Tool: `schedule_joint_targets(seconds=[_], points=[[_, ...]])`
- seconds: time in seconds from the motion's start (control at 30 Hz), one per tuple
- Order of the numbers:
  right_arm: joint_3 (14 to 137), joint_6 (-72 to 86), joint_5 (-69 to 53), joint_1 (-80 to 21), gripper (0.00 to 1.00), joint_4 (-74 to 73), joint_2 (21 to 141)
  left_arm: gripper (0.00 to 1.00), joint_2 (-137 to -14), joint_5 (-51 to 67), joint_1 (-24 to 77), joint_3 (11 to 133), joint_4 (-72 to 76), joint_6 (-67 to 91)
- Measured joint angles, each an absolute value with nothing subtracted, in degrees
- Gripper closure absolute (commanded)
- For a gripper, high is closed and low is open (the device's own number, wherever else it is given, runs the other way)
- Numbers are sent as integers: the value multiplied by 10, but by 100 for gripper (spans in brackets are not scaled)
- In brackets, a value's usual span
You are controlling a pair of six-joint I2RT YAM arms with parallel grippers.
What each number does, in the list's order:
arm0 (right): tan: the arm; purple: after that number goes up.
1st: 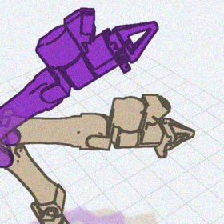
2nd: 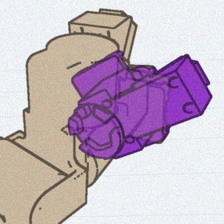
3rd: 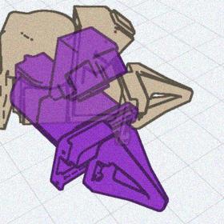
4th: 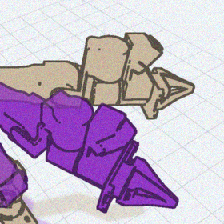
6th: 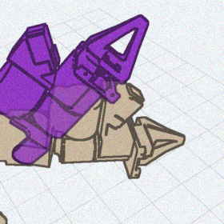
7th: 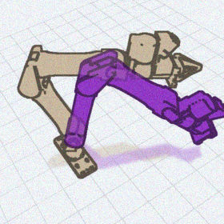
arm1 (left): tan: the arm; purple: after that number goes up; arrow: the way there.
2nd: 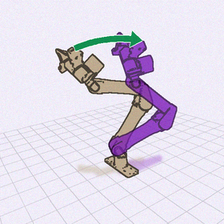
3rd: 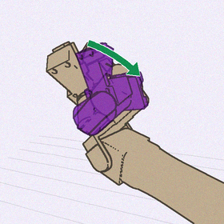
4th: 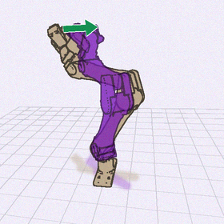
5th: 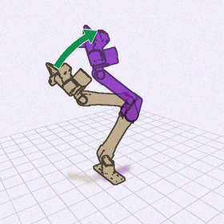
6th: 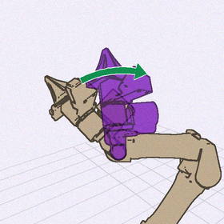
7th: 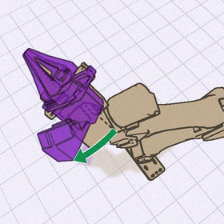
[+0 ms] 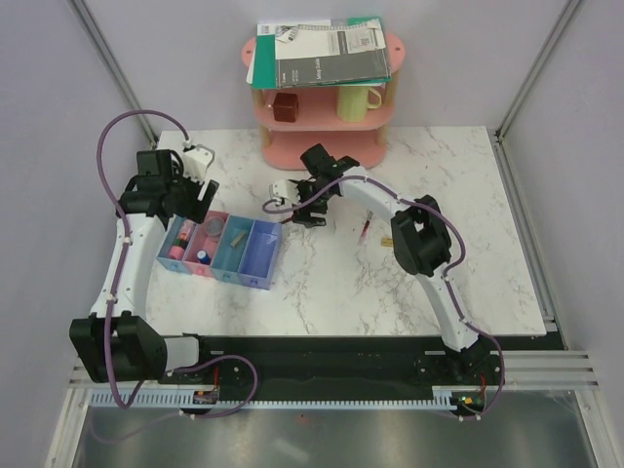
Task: Sort the stationery into containers
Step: Move the pen to the center of the board.
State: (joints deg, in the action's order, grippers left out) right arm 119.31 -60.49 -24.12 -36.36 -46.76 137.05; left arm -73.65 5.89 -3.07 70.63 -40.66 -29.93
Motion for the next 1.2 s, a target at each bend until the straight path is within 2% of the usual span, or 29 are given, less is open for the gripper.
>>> schedule_joint_targets(seconds=[0.2, 0.43, 0.73, 0.97, 1.2], points=[[1206, -551, -227, -362, 21, -396, 1345, 15, -736, 60, -31, 696, -405, -299], [1183, -500, -145, -369, 20, -242, 1345, 15, -736, 60, -32, 681, -401, -299], [1161, -456, -77, -392, 21, -106, 1399, 15, -736, 59, -39, 674, -394, -300], [1098, -436, -62, -400, 22, -64, 1394, 14, -736, 60, -46, 673, -388, -301], [973, -416, -48, -400, 23, -52, 1314, 15, -736, 56, -61, 669, -384, -303]])
